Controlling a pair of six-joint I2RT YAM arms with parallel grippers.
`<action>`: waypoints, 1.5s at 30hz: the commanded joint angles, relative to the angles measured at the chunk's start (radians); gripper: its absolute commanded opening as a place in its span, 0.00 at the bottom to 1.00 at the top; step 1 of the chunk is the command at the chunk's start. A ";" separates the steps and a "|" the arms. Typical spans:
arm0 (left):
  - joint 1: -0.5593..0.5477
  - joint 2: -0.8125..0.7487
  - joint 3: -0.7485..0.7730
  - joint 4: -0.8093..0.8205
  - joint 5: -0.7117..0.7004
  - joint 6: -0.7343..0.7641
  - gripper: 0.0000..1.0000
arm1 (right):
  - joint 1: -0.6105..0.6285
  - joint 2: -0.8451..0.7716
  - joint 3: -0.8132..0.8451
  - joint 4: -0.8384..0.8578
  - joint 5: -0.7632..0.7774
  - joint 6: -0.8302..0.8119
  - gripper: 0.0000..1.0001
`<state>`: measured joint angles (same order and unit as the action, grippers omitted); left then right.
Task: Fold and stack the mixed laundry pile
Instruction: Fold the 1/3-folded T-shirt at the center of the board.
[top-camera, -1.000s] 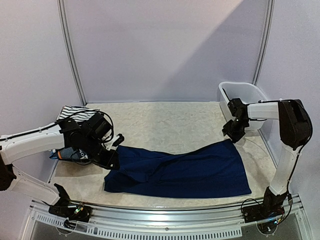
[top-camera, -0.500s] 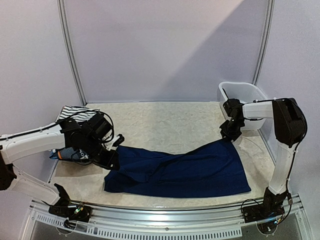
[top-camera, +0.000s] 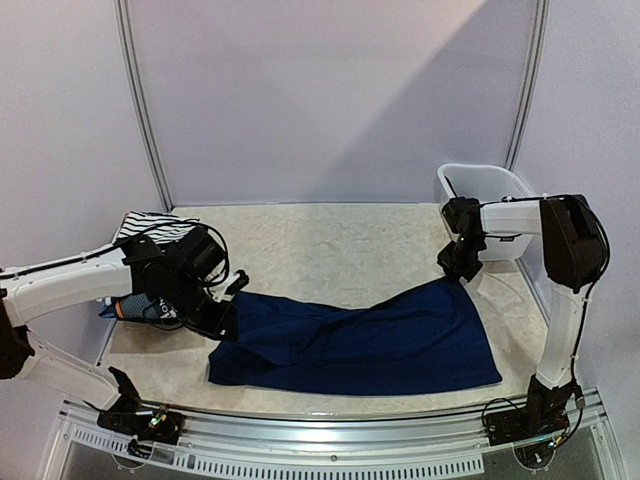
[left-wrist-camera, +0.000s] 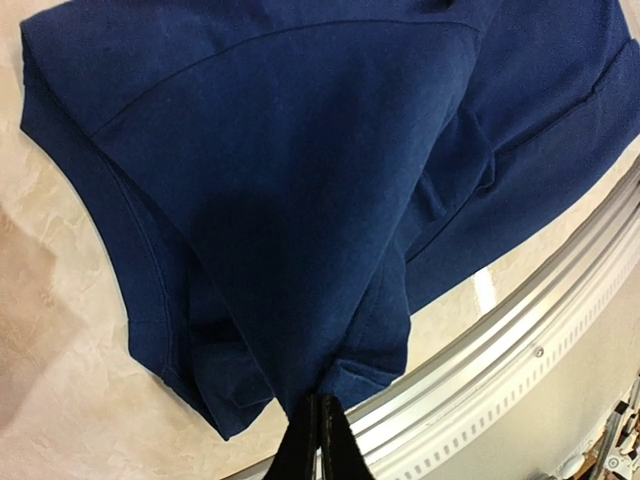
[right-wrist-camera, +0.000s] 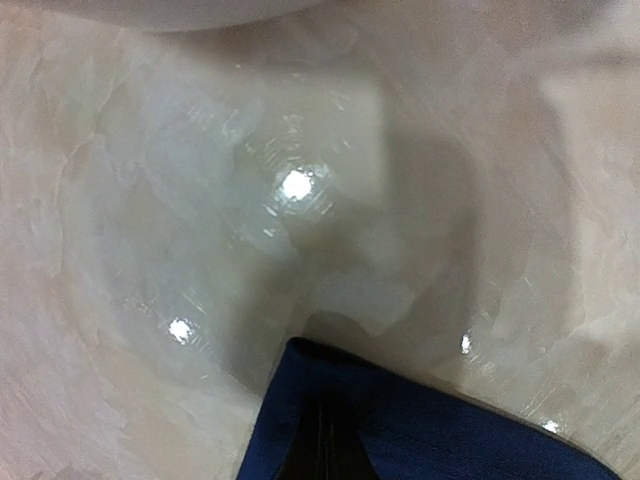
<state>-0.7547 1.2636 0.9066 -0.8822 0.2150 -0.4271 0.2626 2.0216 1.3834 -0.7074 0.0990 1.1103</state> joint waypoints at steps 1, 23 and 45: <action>-0.011 0.014 0.041 -0.027 -0.018 0.026 0.00 | 0.010 0.037 0.019 -0.041 0.008 -0.022 0.00; 0.017 -0.082 0.059 -0.111 -0.052 -0.024 0.00 | 0.063 -0.086 0.068 -0.107 -0.001 -0.035 0.21; 0.015 -0.121 0.009 -0.121 -0.087 -0.085 0.00 | 0.102 0.133 0.222 -0.220 0.035 -0.100 0.27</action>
<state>-0.7448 1.1576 0.9337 -0.9920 0.1440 -0.4980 0.3592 2.1197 1.5848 -0.8745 0.0998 1.0344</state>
